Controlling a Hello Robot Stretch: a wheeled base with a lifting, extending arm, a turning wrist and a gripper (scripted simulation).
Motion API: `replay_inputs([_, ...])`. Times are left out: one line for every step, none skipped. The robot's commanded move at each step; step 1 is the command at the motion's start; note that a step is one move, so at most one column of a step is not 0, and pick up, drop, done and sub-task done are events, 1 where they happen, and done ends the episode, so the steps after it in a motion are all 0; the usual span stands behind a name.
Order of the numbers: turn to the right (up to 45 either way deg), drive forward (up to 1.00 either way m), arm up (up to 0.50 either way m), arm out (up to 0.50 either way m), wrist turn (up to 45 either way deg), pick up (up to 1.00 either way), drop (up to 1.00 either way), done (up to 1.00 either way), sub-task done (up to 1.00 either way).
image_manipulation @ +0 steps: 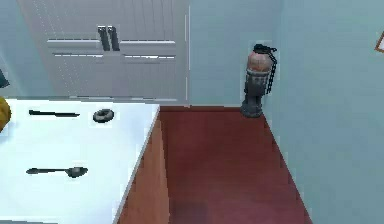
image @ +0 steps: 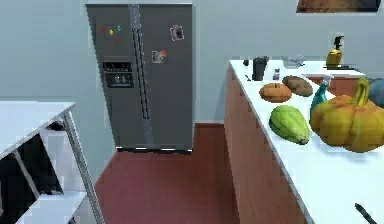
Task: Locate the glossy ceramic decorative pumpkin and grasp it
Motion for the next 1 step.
replay_inputs([0.0, 0.40, 0.00, 0.00, 0.0, 0.00, 0.00, 0.00, 0.00])
